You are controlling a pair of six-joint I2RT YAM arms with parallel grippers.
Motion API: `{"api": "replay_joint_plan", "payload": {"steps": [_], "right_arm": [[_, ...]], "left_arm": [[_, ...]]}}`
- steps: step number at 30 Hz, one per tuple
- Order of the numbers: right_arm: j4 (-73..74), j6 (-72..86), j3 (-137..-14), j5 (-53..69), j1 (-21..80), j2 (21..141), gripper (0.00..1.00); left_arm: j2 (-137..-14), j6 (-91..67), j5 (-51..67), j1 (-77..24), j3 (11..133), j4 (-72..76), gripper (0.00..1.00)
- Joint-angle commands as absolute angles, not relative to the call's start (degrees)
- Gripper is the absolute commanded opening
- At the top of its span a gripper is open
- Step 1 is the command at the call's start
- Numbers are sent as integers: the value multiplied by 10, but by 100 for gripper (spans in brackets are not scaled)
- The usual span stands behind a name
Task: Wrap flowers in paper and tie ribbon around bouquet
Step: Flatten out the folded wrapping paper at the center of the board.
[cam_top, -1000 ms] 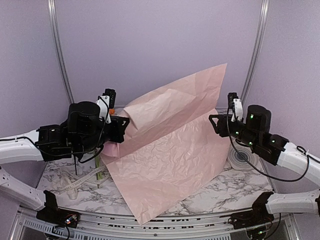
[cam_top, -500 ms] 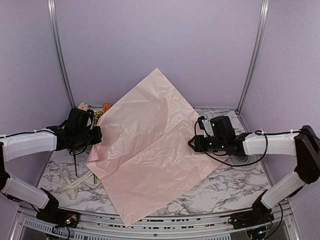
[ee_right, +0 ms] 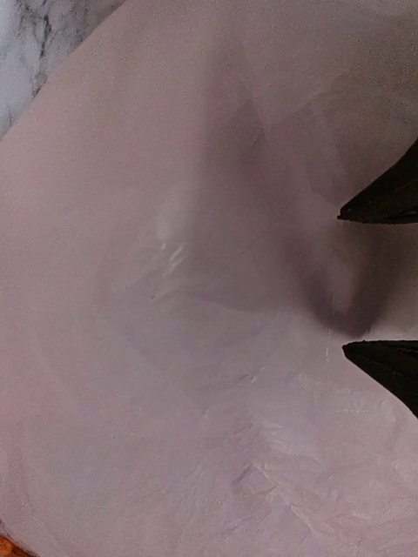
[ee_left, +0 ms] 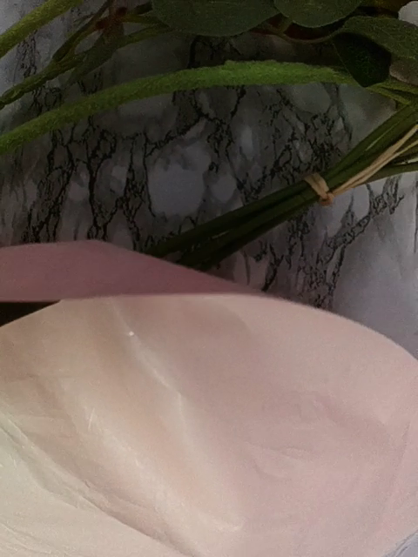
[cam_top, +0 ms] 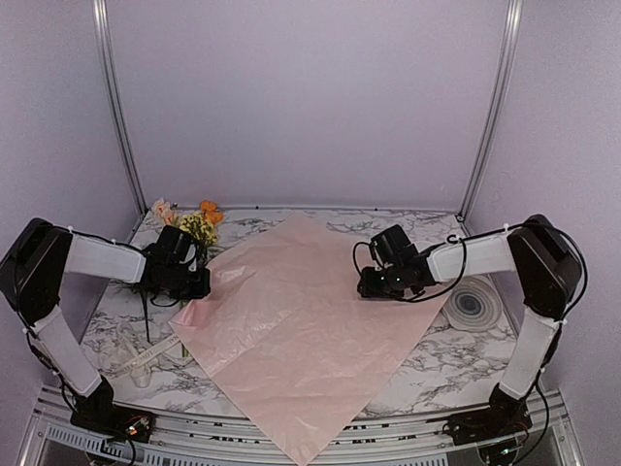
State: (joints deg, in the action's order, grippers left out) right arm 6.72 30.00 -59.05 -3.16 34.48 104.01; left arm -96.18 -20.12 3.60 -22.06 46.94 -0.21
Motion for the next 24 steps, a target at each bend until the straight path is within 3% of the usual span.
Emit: {"api": "replay_joint_plan", "payload": {"steps": [1,7,10,15,21,24], "right_arm": [[133,344,-593,-88,351,1048,44],[150,346,-589,-123,350,1051,45],[147,335,-584,-141,333,1056,45],[163,278,-598,-155,315,1068,46],[150,187,-588,-174,315,1023,46],[127,153,-550,-165,315,964,47]], "left_arm": [[-950,-196,22,-223,486,5,0],[-922,-209,-6,-238,461,0,2],[-911,-211,-6,-241,461,-7,30],[-847,-212,-80,-262,484,-53,55],[-798,-221,-209,-330,519,-164,60],[-776,-272,-218,-365,518,-206,61]]}}
